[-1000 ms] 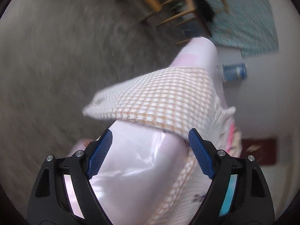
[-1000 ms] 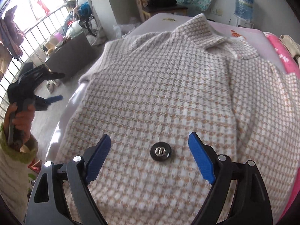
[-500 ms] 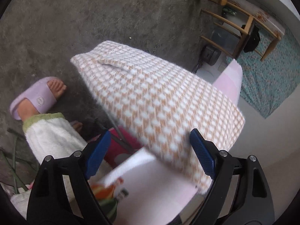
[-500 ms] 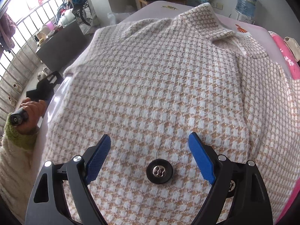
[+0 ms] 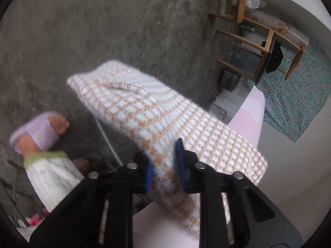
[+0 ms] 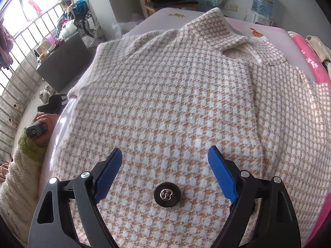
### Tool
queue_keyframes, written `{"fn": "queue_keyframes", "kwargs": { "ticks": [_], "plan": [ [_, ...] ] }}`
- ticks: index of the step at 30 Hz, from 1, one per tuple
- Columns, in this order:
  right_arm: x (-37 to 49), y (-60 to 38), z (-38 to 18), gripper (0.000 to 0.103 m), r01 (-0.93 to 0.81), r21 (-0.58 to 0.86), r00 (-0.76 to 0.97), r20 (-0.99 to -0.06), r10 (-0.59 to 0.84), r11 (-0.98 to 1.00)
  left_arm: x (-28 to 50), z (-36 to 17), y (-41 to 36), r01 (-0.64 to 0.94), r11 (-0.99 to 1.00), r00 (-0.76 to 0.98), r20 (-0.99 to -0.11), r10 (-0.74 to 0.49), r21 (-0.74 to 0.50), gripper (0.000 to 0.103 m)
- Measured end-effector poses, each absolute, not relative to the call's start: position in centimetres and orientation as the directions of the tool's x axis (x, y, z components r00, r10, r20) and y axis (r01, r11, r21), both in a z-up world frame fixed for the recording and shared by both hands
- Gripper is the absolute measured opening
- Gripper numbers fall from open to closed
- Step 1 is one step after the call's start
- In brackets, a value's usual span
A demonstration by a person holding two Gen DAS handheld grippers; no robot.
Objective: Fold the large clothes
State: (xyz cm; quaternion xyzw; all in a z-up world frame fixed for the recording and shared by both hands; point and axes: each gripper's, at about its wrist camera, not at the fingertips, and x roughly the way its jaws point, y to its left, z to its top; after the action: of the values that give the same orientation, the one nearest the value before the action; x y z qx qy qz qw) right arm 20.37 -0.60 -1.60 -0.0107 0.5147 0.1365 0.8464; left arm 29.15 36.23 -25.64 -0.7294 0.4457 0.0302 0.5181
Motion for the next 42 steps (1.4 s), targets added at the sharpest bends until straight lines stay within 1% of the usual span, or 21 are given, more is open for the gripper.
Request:
{"fn": "queue_keyframes", "kwargs": {
  "ticks": [3,5,6,8,10,11,13,14,15,17,19,22,23,25,27,29,30,33,38,41,42],
  "plan": [
    [20.0,-1.4,-0.7,0.083,-0.236,0.123,0.461,-0.859,0.222,0.964,30.3,-19.8,37.6,-0.671,0.207,0.576,-0.677,-0.459,-0.712,0.010],
    [19.3,-2.2,0.3,0.083,-0.229,0.116,0.494,-0.842,0.218,0.966,31.2,-13.3,37.2,-0.633,0.459,0.575,-0.776,-0.260,-0.623,0.009],
    [18.8,-2.8,0.9,0.083,-0.225,0.116,0.513,-0.830,0.219,0.967,31.5,-9.2,36.2,-0.598,0.589,0.592,-0.795,-0.132,-0.544,0.009],
    [18.0,-3.8,1.6,0.083,-0.215,0.119,0.537,-0.815,0.219,0.969,31.4,-2.3,32.7,-0.515,0.775,0.645,-0.761,0.070,-0.366,0.009],
    [17.1,-5.1,2.2,0.083,-0.198,0.123,0.559,-0.801,0.216,0.972,30.6,4.1,27.1,-0.403,0.904,0.730,-0.646,0.225,-0.141,0.009],
    [16.8,-5.8,2.4,0.083,-0.188,0.128,0.566,-0.796,0.214,0.974,29.8,6.8,23.6,-0.332,0.943,0.779,-0.573,0.254,-0.034,0.009],
    [16.1,-7.2,2.8,0.083,-0.163,0.138,0.578,-0.789,0.208,0.977,28.0,9.9,16.9,-0.197,0.968,0.850,-0.464,0.249,0.158,0.009],
    [15.7,-7.9,3.0,0.083,-0.151,0.142,0.585,-0.785,0.204,0.978,27.2,10.5,14.1,-0.143,0.963,0.869,-0.436,0.233,0.230,0.009],
    [15.2,-8.9,3.2,0.083,-0.134,0.146,0.596,-0.779,0.198,0.980,26.2,10.6,11.3,-0.083,0.951,0.881,-0.424,0.209,0.297,0.010],
    [14.5,-10.2,3.5,0.083,-0.111,0.155,0.610,-0.769,0.190,0.982,25.1,9.4,6.3,0.056,0.929,0.871,-0.473,0.134,0.367,0.013],
    [13.6,-11.9,3.7,0.083,-0.078,0.164,0.622,-0.763,0.177,0.983,24.7,6.9,3.2,0.174,0.917,0.824,-0.563,0.064,0.359,0.015],
    [12.8,-14.4,3.4,0.083,-0.031,0.191,0.610,-0.774,0.170,0.981,24.6,1.4,1.0,0.278,0.915,0.707,-0.707,0.010,0.291,0.020],
    [12.6,-15.1,3.2,0.083,-0.021,0.201,0.598,-0.782,0.174,0.979,24.6,-0.4,0.7,0.299,0.920,0.655,-0.756,-0.004,0.254,0.026],
    [12.2,-16.6,2.9,0.083,-0.010,0.227,0.566,-0.802,0.193,0.974,24.8,-3.1,0.8,0.305,0.931,0.585,-0.811,-0.019,0.199,0.028],
    [12.2,-17.6,3.0,0.083,-0.016,0.235,0.538,-0.817,0.206,0.972,24.5,-3.4,1.4,0.300,0.935,0.600,-0.799,-0.030,0.190,0.034],
    [12.1,-18.5,3.5,0.083,-0.037,0.258,0.508,-0.827,0.240,0.965,23.8,-2.8,2.4,0.322,0.940,0.584,-0.805,-0.101,0.115,0.055],
    [12.2,-18.8,3.8,0.083,-0.049,0.273,0.497,-0.828,0.260,0.961,23.0,-2.7,2.9,0.328,0.941,0.580,-0.804,-0.130,0.084,0.057],
    [13.6,-19.3,4.9,0.083,-0.082,0.333,0.476,-0.815,0.331,0.939,21.6,-1.8,4.1,0.360,0.933,0.565,-0.797,-0.214,0.005,0.061],
    [17.4,-19.9,5.7,0.083,-0.058,0.449,0.484,-0.768,0.419,0.891,18.3,0.0,6.3,0.419,0.879,0.519,-0.735,-0.437,-0.227,0.062],
    [19.7,-19.9,5.3,0.083,-0.035,0.534,0.476,-0.735,0.484,0.845,17.5,0.3,8.7,0.381,0.877,0.550,-0.690,-0.470,-0.294,0.062],
    [20.5,-19.7,5.1,0.079,-0.031,0.544,0.477,-0.729,0.491,0.839,17.5,0.4,9.5,0.360,0.883,0.564,-0.683,-0.464,-0.302,0.062]
  ]
}}
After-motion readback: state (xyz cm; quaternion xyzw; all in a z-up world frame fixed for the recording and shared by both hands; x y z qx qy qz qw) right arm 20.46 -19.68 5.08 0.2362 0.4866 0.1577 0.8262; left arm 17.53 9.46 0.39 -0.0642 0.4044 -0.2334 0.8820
